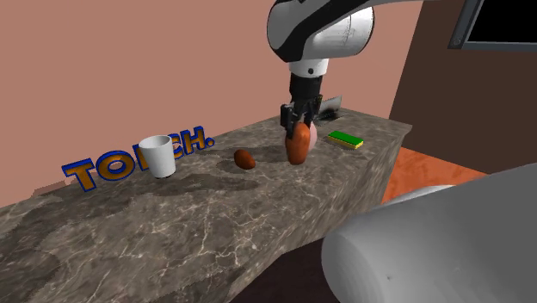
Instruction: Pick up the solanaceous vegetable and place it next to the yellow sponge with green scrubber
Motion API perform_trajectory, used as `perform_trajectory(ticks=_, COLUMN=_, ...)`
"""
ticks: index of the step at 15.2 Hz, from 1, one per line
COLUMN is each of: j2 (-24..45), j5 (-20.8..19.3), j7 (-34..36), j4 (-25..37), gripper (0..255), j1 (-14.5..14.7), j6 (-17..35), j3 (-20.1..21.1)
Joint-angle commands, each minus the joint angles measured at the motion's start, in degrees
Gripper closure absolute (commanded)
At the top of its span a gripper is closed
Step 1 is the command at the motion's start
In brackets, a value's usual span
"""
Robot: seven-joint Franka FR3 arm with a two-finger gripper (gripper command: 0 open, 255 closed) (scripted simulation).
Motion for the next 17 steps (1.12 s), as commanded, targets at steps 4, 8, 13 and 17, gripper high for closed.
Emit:
perform_trajectory(ticks=4, j2=5.8, j5=-2.0, j7=-7.3, j4=4.6, gripper=255, j1=-2.2, j6=1.7, j3=-6.4)
perform_trajectory(ticks=8, j2=11.3, j5=-2.3, j7=-13.0, j4=9.4, gripper=255, j1=-3.1, j6=2.7, j3=-11.2)
perform_trajectory(ticks=13, j2=19.1, j5=-0.7, j7=-20.6, j4=16.8, gripper=255, j1=-3.5, j6=3.4, j3=-17.1)
perform_trajectory(ticks=17, j2=26.3, j5=2.5, j7=-27.2, j4=23.7, gripper=255, j1=-3.6, j6=3.2, j3=-21.6)
